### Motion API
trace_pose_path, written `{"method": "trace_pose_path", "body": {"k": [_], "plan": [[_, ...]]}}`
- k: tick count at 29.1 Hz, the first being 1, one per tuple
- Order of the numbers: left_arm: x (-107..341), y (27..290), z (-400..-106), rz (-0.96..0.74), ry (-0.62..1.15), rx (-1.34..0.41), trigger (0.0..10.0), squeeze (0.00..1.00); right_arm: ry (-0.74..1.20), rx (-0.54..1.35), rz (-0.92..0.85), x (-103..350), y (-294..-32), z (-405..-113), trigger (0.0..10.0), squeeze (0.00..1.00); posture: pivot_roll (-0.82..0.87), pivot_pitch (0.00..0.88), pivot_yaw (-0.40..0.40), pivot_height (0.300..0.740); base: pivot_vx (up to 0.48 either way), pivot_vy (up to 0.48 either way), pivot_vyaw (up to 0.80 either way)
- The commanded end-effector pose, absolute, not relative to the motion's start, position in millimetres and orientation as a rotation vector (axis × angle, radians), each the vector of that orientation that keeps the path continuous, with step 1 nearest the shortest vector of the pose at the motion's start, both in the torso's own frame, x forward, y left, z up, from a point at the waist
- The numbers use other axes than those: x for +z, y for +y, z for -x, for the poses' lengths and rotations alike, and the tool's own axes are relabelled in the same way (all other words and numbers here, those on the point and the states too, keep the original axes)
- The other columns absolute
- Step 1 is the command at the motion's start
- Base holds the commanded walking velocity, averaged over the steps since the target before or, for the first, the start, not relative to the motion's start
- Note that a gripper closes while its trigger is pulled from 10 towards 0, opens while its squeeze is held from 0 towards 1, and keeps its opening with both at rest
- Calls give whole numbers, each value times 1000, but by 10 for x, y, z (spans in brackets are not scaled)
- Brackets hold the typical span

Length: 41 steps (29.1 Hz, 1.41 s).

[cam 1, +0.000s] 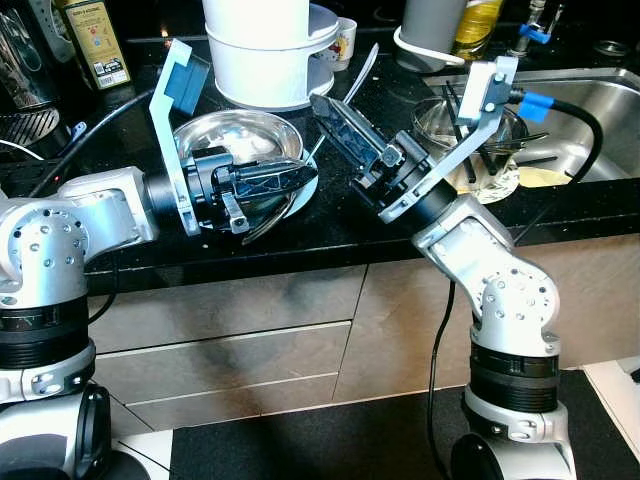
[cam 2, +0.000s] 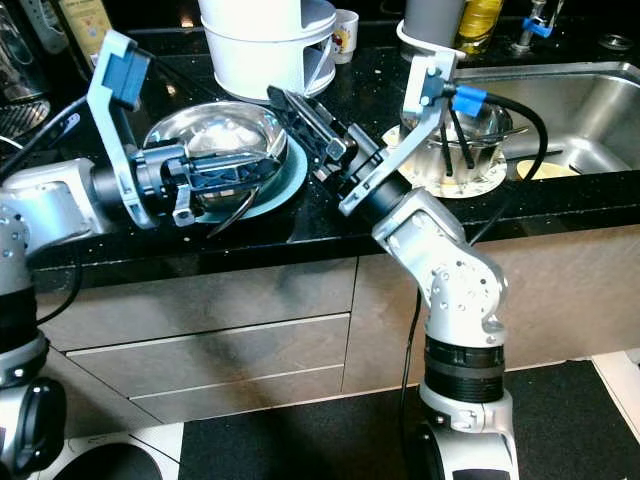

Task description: Kitchen organization

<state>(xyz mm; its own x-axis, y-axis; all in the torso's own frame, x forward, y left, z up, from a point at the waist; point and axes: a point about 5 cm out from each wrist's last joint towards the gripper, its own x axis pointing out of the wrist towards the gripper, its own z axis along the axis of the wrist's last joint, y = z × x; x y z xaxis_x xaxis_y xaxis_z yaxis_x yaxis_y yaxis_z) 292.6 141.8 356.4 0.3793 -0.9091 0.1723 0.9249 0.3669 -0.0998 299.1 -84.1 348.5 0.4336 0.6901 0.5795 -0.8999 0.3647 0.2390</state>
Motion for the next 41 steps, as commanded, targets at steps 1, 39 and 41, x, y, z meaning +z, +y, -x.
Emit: {"method": "trace_pose_path", "body": {"k": [1, 39, 41], "plan": [[3548, 1412, -2909, 187, -93, -1199, 0, 0, -421, 1075, -579, 3499, -817, -2982, 0, 0, 54, 240, 1, 740, 0, 0, 0], [3621, 1760, -2832, 92, -159, -1103, 10000, 0, -256, 1360, -416, 3272, -902, -2653, 0, 0, 55, 218, -19, 740, 0, 0, 0], [3520, 1668, -2689, 17, -122, -1215, 10000, 0, -189, 1408, -360, 3176, -899, -2591, 0, 0, 54, 220, -15, 740, 0, 0, 0]]}}
